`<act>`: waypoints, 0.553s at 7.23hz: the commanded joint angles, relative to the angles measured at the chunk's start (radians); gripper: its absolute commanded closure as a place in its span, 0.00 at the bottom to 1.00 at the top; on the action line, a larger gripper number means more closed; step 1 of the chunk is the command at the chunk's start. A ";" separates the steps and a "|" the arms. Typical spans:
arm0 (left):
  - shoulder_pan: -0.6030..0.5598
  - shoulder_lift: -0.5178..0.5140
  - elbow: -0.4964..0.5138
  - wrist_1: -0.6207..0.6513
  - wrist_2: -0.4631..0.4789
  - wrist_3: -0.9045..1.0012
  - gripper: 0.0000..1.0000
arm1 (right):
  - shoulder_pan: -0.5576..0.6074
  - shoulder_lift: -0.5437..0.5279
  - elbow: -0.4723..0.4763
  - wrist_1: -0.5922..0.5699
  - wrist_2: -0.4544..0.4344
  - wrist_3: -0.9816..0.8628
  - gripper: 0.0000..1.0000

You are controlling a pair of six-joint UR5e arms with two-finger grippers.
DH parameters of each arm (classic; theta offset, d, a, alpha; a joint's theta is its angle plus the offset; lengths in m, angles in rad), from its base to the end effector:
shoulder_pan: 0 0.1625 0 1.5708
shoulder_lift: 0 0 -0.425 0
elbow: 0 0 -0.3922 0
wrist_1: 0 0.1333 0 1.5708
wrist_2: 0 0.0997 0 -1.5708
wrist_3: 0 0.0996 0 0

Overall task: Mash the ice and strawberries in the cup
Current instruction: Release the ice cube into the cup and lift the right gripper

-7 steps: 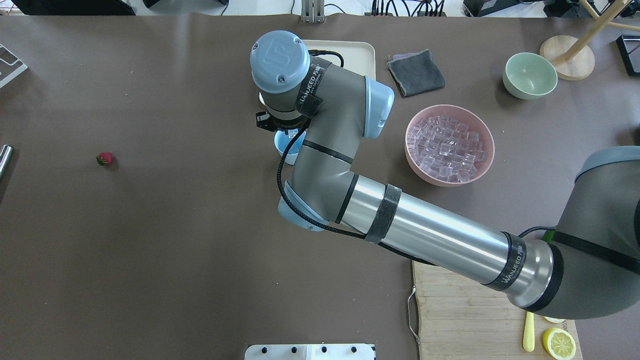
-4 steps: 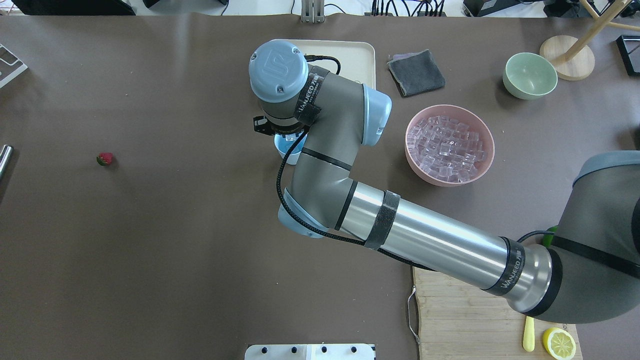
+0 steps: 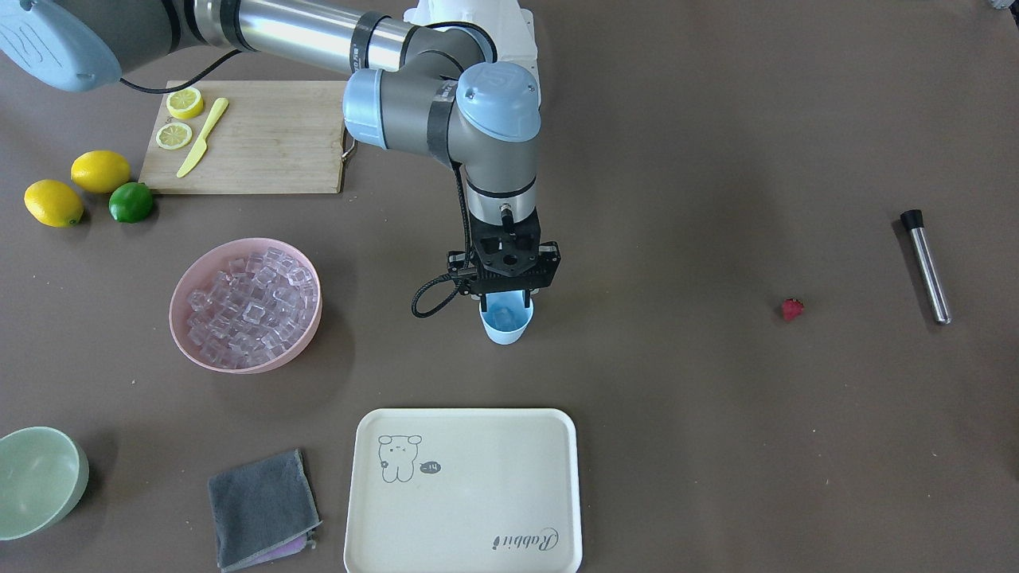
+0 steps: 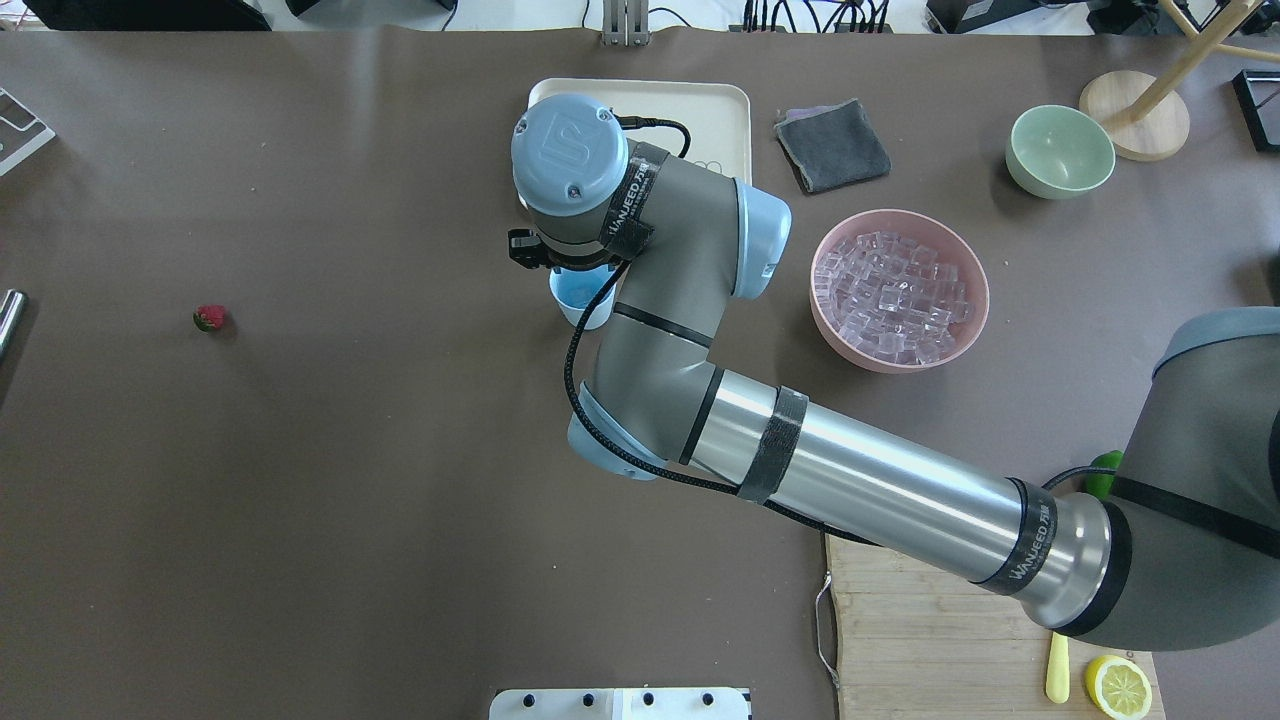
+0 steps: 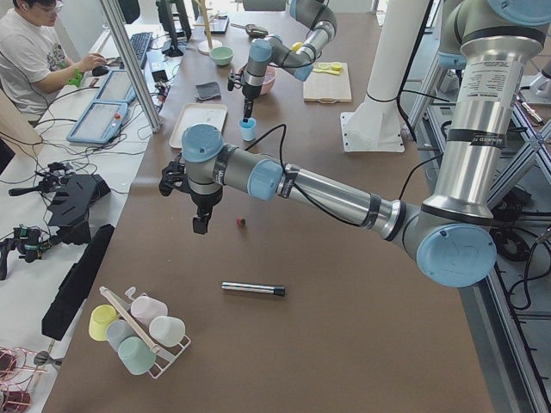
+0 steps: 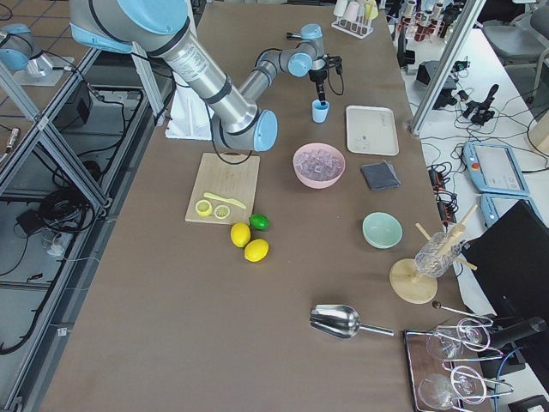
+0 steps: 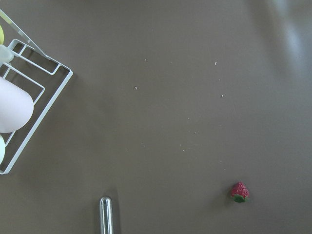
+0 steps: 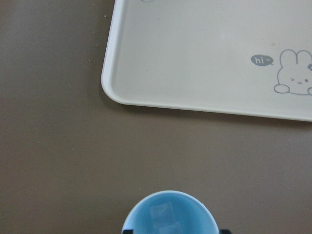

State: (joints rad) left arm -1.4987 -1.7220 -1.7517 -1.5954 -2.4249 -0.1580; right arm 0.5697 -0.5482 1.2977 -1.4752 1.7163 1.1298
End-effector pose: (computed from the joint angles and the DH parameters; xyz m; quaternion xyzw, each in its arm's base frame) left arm -0.0184 -0.5538 0.4813 0.1136 0.4235 0.0350 0.8981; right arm -0.6009 -0.5260 0.1076 0.1400 -0.3900 0.0287 0.9097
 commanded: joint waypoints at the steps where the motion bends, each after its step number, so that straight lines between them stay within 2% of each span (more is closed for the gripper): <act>1: 0.000 -0.005 0.006 -0.002 0.001 -0.002 0.02 | 0.100 -0.001 0.029 -0.014 0.095 -0.028 0.22; 2: 0.002 -0.008 0.008 -0.002 0.001 -0.003 0.02 | 0.177 -0.056 0.079 -0.051 0.167 -0.097 0.23; 4: 0.008 -0.008 0.001 0.000 0.001 -0.006 0.02 | 0.286 -0.271 0.257 -0.091 0.244 -0.349 0.24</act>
State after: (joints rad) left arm -1.4933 -1.7296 -1.7467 -1.5965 -2.4237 -0.1628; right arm 0.7865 -0.6894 1.4501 -1.5442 1.9124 0.9233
